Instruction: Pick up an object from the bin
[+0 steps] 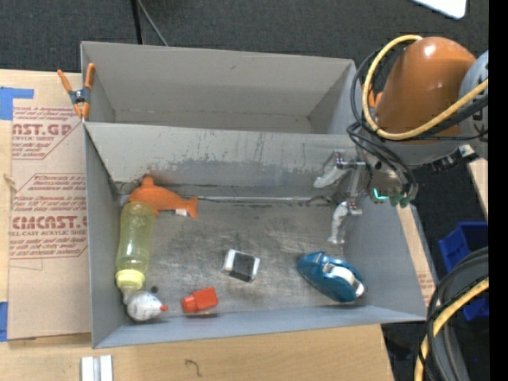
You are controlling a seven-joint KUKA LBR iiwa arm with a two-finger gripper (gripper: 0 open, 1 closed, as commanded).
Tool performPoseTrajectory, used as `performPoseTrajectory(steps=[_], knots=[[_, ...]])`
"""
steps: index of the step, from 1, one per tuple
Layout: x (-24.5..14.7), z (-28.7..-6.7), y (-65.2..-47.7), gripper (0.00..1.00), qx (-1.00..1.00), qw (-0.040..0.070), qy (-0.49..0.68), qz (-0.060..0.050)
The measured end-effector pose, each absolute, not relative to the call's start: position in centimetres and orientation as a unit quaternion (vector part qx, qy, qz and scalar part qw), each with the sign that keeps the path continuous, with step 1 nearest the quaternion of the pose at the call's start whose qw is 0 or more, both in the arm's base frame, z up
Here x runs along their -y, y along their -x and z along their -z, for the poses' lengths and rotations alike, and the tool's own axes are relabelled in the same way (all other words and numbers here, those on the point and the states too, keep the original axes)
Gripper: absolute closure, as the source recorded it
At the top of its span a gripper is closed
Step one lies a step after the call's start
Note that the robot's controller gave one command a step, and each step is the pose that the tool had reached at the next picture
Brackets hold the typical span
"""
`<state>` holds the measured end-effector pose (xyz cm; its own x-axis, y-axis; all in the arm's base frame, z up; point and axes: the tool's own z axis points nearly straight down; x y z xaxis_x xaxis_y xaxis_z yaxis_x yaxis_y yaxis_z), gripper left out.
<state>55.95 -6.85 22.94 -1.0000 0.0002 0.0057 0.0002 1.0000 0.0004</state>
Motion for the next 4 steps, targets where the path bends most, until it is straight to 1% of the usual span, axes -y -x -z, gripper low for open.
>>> performPoseTrajectory(steps=[1, 2, 3, 4], knots=[[6.8, -23.4, -56.1, 0.00, 1.000, -0.001, 0.000, 0.000], [5.1, -18.6, -53.9, 0.00, 1.000, -0.004, -0.026, -0.001], [3.6, -13.3, -51.8, 0.00, 0.998, 0.001, -0.065, 0.001], [-0.7, -10.2, -51.8, 0.00, 0.998, 0.000, -0.059, 0.000]])
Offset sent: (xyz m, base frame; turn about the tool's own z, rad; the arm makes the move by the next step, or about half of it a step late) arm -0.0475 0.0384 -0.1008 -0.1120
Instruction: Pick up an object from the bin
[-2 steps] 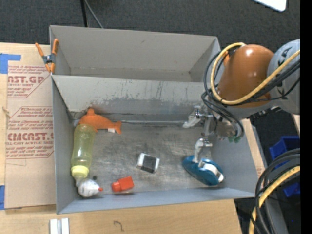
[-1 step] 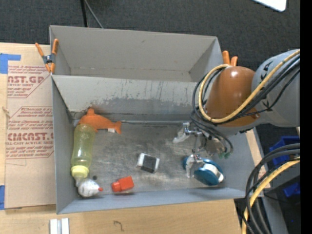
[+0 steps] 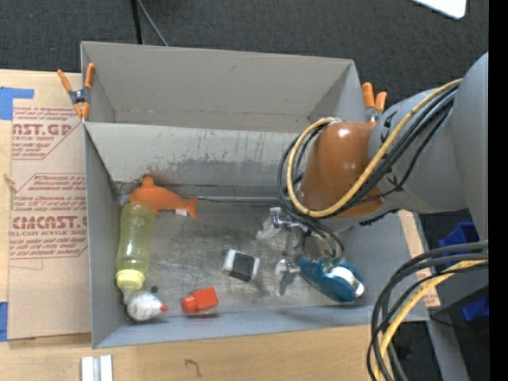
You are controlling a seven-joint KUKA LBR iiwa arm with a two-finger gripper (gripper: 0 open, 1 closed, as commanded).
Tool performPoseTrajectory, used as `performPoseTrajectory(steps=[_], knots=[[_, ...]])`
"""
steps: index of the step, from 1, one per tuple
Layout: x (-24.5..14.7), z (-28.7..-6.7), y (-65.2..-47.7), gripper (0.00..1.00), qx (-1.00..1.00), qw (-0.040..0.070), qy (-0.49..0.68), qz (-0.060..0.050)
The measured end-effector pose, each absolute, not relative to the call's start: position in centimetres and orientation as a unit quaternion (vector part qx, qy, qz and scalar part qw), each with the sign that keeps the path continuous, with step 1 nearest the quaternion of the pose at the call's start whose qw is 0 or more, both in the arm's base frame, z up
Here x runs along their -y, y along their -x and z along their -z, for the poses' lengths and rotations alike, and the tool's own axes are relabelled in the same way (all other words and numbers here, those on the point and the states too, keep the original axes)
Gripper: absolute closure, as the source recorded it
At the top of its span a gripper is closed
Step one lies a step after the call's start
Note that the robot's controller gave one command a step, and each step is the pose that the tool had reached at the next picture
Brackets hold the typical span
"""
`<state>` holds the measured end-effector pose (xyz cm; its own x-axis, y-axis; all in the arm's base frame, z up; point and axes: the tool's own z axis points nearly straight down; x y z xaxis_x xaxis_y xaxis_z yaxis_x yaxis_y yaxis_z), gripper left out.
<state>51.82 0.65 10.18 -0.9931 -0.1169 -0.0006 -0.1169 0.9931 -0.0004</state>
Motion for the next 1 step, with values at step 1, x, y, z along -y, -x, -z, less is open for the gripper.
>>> performPoseTrajectory(steps=[1], knots=[[-4.37, -9.39, -51.23, 0.00, -0.998, -0.001, 0.066, -0.002]])
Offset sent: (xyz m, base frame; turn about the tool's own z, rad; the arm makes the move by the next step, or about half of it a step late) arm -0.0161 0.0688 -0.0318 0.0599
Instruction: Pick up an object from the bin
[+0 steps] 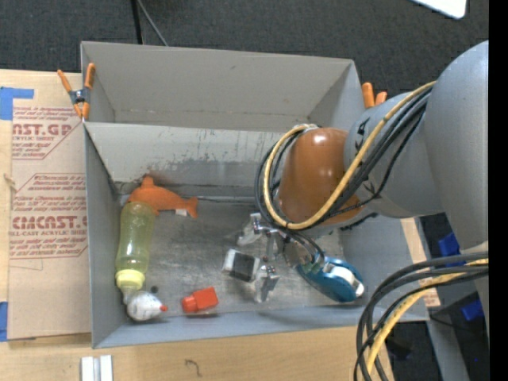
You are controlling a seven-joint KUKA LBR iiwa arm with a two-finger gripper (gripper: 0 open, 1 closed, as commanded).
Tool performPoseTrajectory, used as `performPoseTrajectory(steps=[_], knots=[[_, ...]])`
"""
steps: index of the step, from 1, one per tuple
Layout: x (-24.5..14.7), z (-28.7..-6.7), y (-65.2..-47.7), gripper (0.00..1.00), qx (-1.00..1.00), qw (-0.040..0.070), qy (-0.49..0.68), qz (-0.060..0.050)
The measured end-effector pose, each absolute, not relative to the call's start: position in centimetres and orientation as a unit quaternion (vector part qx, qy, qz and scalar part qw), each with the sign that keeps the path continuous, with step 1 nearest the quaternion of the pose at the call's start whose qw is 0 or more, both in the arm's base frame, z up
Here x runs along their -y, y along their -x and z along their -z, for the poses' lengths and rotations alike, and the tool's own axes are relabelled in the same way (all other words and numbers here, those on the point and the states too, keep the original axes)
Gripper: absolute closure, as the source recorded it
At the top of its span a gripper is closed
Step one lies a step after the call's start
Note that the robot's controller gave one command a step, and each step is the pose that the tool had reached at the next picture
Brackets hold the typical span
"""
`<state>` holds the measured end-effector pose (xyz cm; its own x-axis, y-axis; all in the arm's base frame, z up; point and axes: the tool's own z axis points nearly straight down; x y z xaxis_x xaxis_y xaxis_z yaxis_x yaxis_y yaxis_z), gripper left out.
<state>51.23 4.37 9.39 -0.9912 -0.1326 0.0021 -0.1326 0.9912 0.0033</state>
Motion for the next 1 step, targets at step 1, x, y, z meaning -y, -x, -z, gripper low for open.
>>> performPoseTrajectory(steps=[1], knots=[[-3.69, -8.96, -50.91, 0.00, 0.998, -0.001, -0.064, -0.001]])
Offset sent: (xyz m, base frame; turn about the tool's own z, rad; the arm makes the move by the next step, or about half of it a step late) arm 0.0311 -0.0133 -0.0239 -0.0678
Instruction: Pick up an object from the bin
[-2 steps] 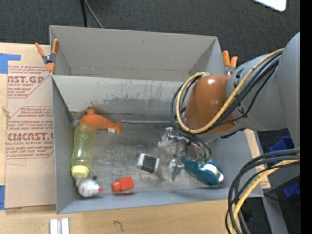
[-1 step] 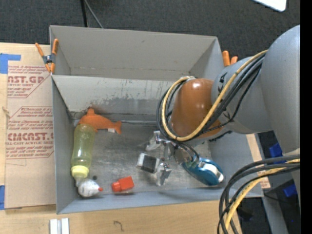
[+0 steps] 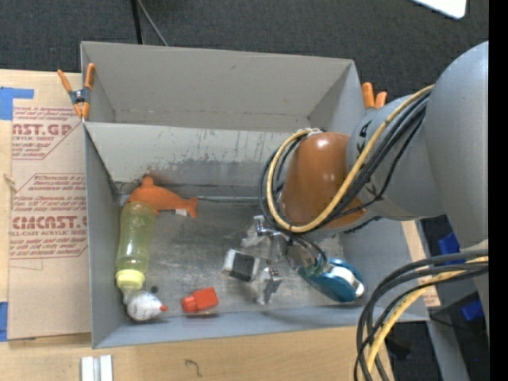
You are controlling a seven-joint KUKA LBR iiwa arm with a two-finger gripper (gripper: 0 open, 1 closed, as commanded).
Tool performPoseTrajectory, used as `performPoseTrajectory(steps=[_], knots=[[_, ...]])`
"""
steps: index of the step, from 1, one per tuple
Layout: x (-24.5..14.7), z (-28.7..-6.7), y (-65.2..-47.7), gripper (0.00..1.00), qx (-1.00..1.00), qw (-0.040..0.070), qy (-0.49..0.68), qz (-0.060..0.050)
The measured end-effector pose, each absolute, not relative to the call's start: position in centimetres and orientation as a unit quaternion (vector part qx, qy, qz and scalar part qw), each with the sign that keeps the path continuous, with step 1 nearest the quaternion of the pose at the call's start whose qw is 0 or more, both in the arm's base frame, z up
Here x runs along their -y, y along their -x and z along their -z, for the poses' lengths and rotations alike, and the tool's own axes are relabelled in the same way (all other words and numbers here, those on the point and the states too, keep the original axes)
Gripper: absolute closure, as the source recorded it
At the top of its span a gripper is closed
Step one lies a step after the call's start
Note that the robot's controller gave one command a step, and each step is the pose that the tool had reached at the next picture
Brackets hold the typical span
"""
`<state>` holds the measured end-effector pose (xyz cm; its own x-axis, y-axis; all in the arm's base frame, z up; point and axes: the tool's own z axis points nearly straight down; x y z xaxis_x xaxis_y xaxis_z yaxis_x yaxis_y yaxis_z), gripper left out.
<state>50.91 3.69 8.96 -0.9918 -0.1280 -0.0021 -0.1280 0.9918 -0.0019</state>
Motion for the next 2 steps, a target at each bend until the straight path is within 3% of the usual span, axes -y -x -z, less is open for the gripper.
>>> performPoseTrajectory(steps=[1, 2], knots=[[-4.21, -8.29, -55.22, 1.00, -0.994, 0.014, 0.104, -0.008], [-4.19, -8.29, -55.22, 1.00, -0.994, 0.014, 0.104, -0.008]])
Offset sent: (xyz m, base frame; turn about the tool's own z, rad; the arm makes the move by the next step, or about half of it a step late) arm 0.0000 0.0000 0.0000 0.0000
